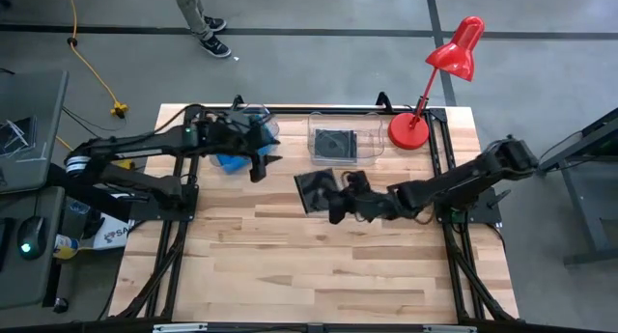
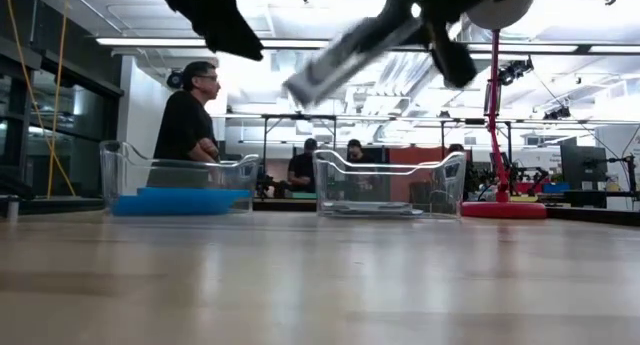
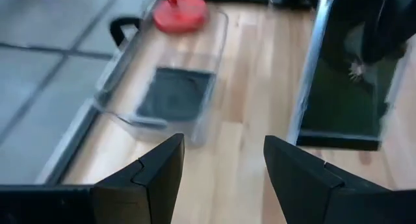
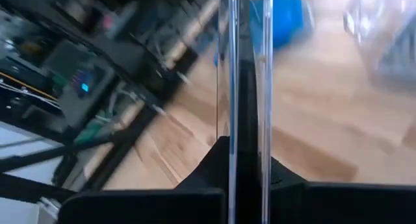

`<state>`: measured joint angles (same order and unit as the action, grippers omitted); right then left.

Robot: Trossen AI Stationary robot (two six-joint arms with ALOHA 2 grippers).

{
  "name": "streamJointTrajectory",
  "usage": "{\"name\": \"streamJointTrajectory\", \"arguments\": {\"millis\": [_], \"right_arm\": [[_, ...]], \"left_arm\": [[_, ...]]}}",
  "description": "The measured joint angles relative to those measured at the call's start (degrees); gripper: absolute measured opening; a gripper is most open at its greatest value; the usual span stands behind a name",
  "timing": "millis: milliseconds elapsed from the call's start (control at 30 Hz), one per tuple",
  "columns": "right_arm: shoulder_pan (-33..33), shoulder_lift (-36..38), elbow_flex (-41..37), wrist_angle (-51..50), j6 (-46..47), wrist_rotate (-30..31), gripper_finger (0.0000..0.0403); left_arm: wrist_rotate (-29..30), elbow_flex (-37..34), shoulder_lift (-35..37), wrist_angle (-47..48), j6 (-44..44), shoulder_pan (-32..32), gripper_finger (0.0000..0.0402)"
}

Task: Pick & place jewel cases by type
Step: Put the black CD case into the right transparent bin

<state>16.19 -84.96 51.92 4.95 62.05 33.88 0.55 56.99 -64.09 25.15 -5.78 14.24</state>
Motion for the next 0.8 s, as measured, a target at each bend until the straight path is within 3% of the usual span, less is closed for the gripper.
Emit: {"name": "streamJointTrajectory", "arguments": {"millis": [367, 800], "right_arm": [[0.04, 11.79, 0.10, 12.21, -23.79, 5.01, 0.0000], [0.04, 12.71, 0.09, 31.12, -48.69, 3.76, 0.0000]], "left_arm": [[1.88, 0.02, 5.88, 1.84, -1.45, 0.00, 0.0211], [2.02, 0.02, 6.14, 2.13, -2.75, 0.00, 0.0211]]}}
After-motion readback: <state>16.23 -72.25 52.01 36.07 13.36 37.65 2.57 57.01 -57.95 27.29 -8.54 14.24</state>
